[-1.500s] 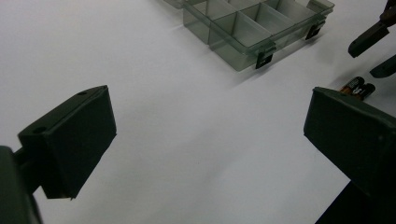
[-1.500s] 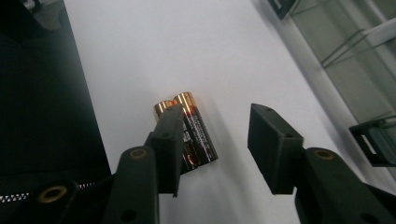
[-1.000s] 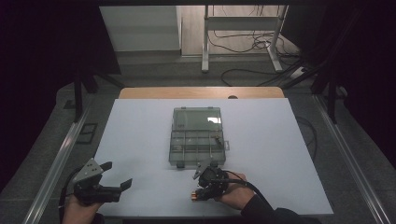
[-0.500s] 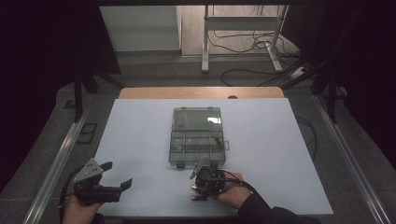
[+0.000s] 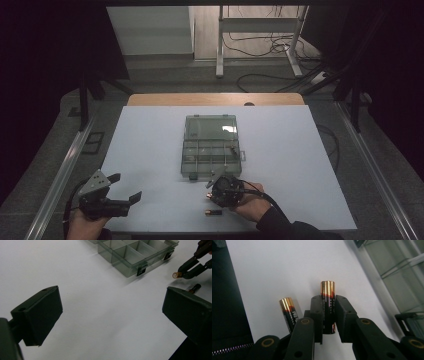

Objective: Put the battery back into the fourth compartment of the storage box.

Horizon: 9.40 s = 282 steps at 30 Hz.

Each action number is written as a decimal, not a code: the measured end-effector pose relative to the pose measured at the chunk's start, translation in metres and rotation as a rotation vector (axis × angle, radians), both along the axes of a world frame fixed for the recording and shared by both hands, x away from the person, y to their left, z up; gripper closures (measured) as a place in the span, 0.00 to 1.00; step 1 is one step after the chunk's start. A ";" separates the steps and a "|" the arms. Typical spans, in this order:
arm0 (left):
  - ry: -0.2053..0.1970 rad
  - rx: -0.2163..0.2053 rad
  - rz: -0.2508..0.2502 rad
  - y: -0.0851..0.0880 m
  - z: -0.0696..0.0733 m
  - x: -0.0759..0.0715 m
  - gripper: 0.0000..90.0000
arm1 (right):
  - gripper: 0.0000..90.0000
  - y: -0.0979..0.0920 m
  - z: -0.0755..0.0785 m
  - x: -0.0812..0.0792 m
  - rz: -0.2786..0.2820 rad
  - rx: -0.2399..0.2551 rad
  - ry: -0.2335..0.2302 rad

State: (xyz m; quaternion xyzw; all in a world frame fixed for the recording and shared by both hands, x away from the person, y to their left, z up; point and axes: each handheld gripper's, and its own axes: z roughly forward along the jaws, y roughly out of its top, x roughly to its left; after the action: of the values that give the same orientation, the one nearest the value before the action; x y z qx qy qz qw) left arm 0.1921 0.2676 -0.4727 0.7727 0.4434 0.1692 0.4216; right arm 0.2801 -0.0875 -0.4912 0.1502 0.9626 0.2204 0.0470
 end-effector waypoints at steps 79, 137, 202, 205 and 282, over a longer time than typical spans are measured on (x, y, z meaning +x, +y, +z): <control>0.007 -0.022 0.009 0.003 0.000 0.001 0.00 | 0.85 -0.067 0.043 0.055 -0.304 0.195 -0.104; 0.022 -0.011 0.024 0.002 -0.001 0.002 0.00 | 0.85 -0.056 0.028 0.127 -0.435 0.219 -0.073; 0.009 -0.028 0.004 0.003 0.000 0.001 0.01 | 0.00 -0.069 0.051 0.070 -0.243 0.335 -0.090; 0.008 -0.031 0.003 0.003 0.000 0.001 0.00 | 0.00 -0.068 0.051 0.066 -0.242 0.347 -0.091; 0.017 -0.014 0.012 0.002 0.000 0.002 0.01 | 0.61 -0.007 -0.003 -0.016 0.042 0.050 0.066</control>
State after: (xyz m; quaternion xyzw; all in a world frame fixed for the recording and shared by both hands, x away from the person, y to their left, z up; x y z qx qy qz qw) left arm 0.1937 0.2696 -0.4731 0.7685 0.4526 0.1622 0.4222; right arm 0.2644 -0.0948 -0.4939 0.1383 0.9608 0.2400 0.0068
